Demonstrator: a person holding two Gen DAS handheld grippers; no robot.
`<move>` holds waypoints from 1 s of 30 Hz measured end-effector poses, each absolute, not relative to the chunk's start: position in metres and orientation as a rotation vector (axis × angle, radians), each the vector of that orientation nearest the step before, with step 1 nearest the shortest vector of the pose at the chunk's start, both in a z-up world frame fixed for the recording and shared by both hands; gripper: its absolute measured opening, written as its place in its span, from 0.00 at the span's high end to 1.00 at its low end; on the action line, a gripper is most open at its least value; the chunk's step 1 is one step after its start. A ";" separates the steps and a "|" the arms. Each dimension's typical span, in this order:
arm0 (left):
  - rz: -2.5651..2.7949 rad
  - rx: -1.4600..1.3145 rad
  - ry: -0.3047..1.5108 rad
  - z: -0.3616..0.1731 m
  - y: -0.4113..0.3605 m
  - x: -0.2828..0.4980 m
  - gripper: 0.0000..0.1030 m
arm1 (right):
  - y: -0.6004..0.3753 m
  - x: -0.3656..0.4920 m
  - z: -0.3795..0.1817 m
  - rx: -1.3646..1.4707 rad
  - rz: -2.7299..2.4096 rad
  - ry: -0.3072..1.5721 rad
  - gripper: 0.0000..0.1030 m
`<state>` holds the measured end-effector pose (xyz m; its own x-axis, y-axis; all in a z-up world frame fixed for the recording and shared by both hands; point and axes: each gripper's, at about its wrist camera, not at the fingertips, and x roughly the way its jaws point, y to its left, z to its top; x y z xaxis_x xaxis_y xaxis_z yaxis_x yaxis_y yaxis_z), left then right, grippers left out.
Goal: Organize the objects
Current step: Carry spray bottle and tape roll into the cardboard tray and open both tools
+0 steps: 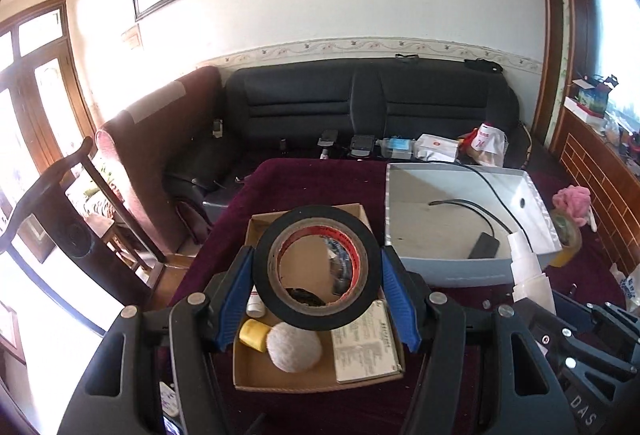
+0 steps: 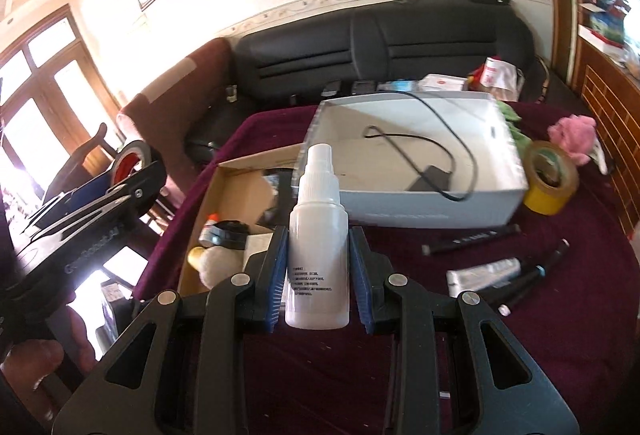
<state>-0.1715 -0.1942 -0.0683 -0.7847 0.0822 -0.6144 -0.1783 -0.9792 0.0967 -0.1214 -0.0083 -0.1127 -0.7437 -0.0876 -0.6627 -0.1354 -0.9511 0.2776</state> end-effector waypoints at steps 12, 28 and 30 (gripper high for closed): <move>2.820 -1.019 0.235 -0.076 -0.219 -0.220 0.40 | -0.042 -0.166 -0.114 -1.178 2.874 0.485 0.71; 2.595 -1.318 0.108 -0.136 -0.242 -0.298 0.40 | -0.061 -0.238 -0.150 -1.363 2.782 0.598 0.71; 2.576 -1.354 0.087 -0.148 -0.244 -0.305 0.40 | -0.063 -0.247 -0.160 -1.397 2.767 0.603 0.71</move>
<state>-0.3055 -0.2437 -0.1476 -0.5466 0.1747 -0.8190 -0.2295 -0.9718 -0.0541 -0.2465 -0.0626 -0.1596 -0.6083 -0.1830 -0.7723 -0.1551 -0.9269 0.3418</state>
